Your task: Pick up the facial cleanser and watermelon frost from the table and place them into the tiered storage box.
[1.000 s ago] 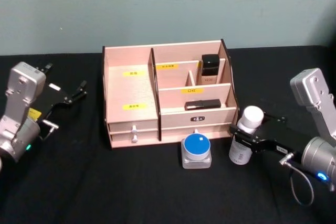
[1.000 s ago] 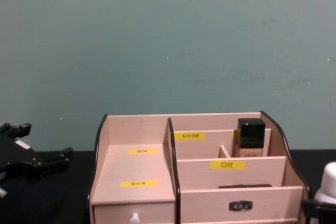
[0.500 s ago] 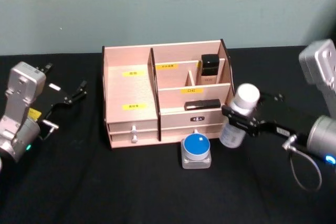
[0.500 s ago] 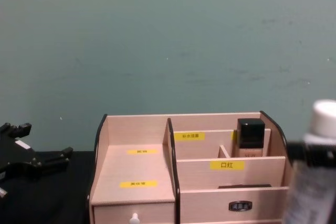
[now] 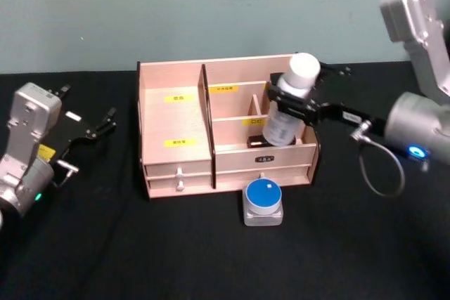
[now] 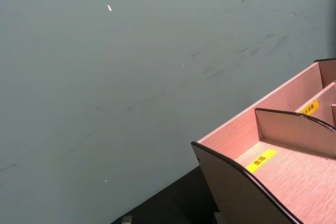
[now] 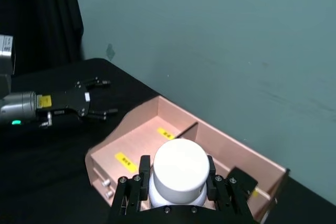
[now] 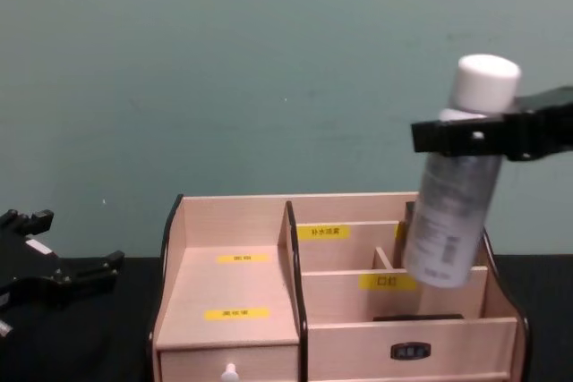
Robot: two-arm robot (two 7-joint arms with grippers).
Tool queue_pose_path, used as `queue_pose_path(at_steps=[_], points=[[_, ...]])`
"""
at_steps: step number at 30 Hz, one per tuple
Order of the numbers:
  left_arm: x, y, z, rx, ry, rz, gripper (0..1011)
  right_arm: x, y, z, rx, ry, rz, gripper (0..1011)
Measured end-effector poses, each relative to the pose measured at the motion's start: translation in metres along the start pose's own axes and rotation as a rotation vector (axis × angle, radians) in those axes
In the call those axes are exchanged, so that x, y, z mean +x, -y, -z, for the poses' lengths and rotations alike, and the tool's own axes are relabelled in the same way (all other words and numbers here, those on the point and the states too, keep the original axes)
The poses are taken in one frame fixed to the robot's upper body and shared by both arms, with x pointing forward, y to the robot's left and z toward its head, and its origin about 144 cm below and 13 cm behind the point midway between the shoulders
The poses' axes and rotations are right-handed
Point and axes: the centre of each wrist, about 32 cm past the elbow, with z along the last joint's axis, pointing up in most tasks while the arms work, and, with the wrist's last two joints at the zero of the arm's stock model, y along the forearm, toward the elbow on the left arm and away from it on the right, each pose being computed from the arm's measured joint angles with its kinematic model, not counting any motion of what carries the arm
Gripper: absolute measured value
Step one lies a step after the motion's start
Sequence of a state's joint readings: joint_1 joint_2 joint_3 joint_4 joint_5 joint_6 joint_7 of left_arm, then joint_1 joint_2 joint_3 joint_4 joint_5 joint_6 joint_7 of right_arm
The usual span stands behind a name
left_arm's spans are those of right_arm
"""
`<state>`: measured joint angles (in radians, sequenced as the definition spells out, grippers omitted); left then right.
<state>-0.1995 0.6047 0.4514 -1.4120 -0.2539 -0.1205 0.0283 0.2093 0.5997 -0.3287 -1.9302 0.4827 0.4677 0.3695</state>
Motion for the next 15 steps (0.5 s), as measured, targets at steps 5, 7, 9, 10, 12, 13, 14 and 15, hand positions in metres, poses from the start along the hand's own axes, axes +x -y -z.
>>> queue_pose_path(at_steps=[5,7,9,10,12,13,14,15], points=[[0.0,0.0,0.0,0.0,0.0,0.0,1001,0.004,-0.017,-0.003,0.014,0.004,-0.003,591],[0.0,0.0,0.0,0.0,0.0,0.0,1001,0.006,-0.027,-0.004,0.018,0.009,-0.002,591],[0.0,0.0,0.0,0.0,0.0,0.0,1001,0.007,-0.032,-0.004,0.017,0.011,-0.001,591],[0.0,0.0,0.0,0.0,0.0,0.0,1001,0.008,-0.038,-0.004,0.016,0.015,0.0,591],[0.0,0.0,0.0,0.0,0.0,0.0,1001,0.009,-0.044,-0.003,0.014,0.019,0.002,591],[0.0,0.0,0.0,0.0,0.0,0.0,1001,0.009,-0.05,-0.002,0.012,0.023,0.002,591],[0.0,0.0,0.0,0.0,0.0,0.0,1001,0.01,-0.053,-0.002,0.01,0.025,0.004,591],[0.0,0.0,0.0,0.0,0.0,0.0,1001,0.01,-0.055,-0.001,0.008,0.026,0.004,591]])
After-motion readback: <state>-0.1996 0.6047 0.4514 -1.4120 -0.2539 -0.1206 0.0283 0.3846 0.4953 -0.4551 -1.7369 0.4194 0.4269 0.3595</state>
